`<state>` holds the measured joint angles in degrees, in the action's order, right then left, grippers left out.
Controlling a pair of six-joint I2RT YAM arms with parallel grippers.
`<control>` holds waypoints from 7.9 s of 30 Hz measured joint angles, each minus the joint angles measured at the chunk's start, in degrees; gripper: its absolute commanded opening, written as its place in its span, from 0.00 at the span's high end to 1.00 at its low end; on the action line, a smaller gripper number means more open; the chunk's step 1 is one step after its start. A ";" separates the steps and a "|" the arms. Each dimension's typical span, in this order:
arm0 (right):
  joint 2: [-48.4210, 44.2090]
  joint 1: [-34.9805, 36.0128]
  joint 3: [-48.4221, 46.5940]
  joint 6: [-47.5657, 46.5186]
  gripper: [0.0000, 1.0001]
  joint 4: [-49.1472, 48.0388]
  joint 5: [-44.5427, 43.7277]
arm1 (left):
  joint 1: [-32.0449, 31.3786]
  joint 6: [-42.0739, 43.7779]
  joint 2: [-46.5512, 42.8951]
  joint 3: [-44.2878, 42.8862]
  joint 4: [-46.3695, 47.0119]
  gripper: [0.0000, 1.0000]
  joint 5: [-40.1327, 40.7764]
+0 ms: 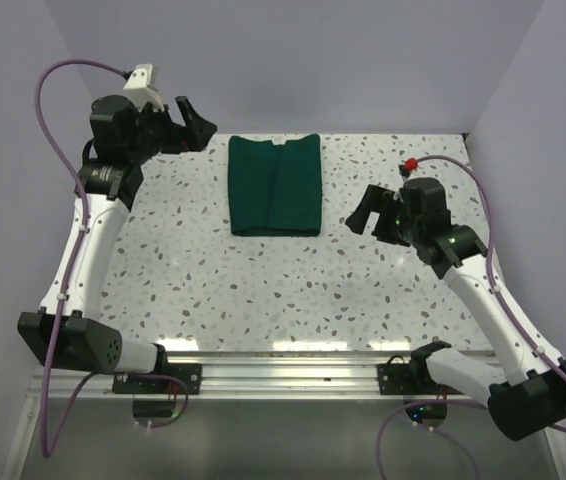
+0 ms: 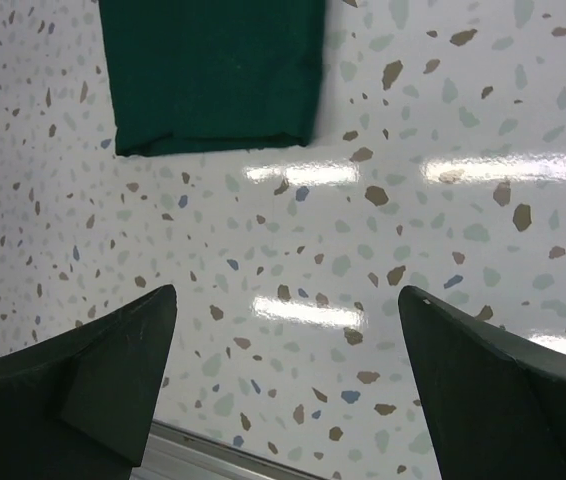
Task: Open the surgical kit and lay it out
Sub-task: Open the surgical kit at the center of the board.
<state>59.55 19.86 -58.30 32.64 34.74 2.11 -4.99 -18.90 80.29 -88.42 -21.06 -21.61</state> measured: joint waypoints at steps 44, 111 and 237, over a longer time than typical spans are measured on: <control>90.23 21.86 -86.20 -6.34 0.88 27.23 -18.47 | 1.60 -4.52 -11.47 32.20 -3.54 0.28 17.00; 55.87 -5.51 -53.33 -3.54 0.02 30.01 -30.40 | -29.68 -1.09 48.17 -14.73 -12.68 0.52 37.22; 82.14 -14.38 -70.99 -7.02 0.54 26.86 -21.86 | 6.10 -4.04 8.98 19.19 -17.77 0.23 25.09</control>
<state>141.69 5.48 -129.29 25.63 61.60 -19.75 1.10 -22.94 89.27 -69.23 -38.83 3.49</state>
